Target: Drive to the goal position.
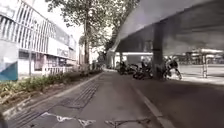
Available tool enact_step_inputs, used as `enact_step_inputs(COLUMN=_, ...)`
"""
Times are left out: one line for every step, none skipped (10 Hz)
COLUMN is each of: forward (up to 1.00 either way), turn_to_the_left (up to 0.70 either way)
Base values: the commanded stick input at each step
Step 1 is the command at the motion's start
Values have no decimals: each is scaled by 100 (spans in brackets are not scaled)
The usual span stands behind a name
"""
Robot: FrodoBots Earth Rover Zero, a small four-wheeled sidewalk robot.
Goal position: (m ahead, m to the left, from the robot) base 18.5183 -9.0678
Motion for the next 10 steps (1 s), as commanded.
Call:
enact_step_inputs(forward=70, turn_to_the_left=0)
enact_step_inputs(forward=70, turn_to_the_left=0)
enact_step_inputs(forward=70, turn_to_the_left=0)
enact_step_inputs(forward=70, turn_to_the_left=0)
enact_step_inputs(forward=70, turn_to_the_left=0)
enact_step_inputs(forward=70, turn_to_the_left=0)
enact_step_inputs(forward=70, turn_to_the_left=0)
enact_step_inputs(forward=70, turn_to_the_left=0)
enact_step_inputs(forward=70, turn_to_the_left=0)
enact_step_inputs(forward=70, turn_to_the_left=0)
